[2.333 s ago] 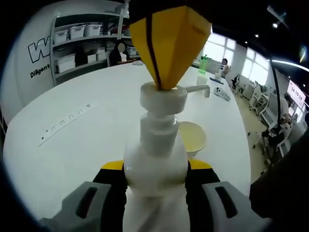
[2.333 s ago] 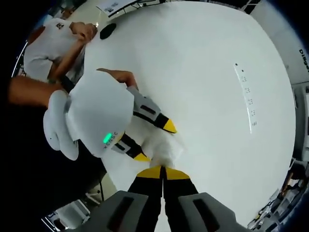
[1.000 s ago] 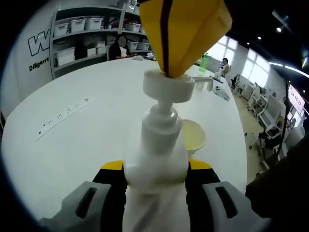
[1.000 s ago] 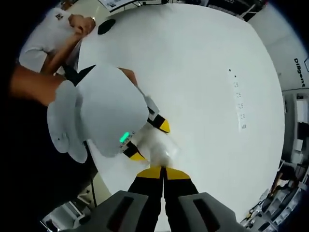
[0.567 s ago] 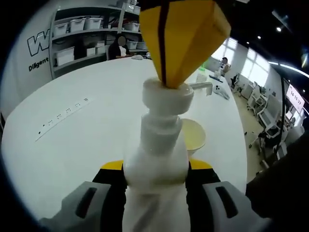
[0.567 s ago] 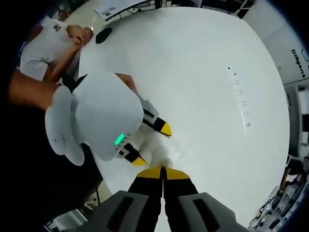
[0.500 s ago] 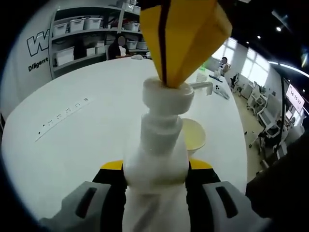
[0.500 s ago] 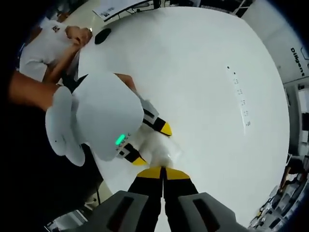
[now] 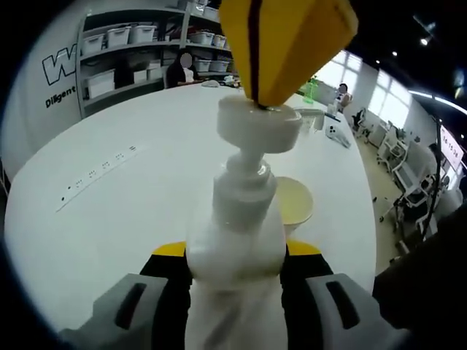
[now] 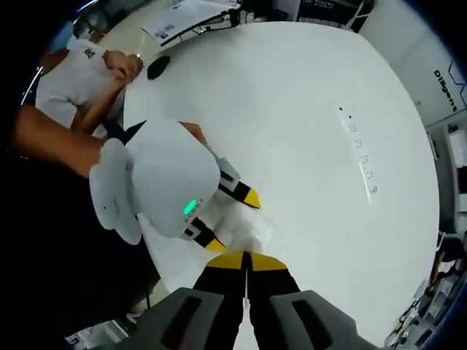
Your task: Hold the bottle steady, press the pump all the way down and release, and repeat the specified number of times to dispense into the cup
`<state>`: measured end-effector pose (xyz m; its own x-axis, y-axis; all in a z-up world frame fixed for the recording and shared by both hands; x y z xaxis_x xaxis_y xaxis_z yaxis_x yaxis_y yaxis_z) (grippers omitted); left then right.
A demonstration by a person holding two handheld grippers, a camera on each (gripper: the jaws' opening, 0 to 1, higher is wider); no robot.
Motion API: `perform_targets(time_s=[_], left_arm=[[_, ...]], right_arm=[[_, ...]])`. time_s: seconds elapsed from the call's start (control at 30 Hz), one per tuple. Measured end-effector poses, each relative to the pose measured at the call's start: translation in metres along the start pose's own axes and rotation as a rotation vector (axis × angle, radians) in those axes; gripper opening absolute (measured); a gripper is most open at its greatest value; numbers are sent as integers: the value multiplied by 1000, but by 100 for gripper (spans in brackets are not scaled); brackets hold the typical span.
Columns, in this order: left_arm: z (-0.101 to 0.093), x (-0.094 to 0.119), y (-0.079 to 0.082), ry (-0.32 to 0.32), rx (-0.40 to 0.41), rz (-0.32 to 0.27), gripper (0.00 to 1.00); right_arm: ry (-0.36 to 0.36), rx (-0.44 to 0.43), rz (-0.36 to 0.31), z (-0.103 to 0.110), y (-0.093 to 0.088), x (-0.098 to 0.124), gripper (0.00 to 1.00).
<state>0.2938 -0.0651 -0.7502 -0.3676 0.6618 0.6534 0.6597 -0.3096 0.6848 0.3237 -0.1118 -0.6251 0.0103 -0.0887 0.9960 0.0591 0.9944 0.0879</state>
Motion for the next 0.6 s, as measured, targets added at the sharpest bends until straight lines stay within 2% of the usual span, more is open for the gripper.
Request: perform_targets(time_s=[0.3,0.43,0.6], left_arm=[[1,0,-1,1,-4,12,46],[2,0,-1,-18,5,12,46],[1,-1,-1,-19,4,11,46]], right_arm=[[21,-16,22,-1,1,-2,0],[23,-22,40,-1,3,-3,0],[53,-43,16,-6,0,-2,0]])
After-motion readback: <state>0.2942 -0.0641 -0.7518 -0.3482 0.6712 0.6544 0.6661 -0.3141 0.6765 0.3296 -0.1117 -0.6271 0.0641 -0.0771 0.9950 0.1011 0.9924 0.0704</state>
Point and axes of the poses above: the point that each gripper's makers call its tool centre point, and the gripper's own axes: x roughly backward along the fingers, z roughly to its left, y roughly out of its top, the point moved 7 cm from there along x, roughly backward along the fingers, and after that the axes turned 14 degrees about x, right-handed, at the moved point
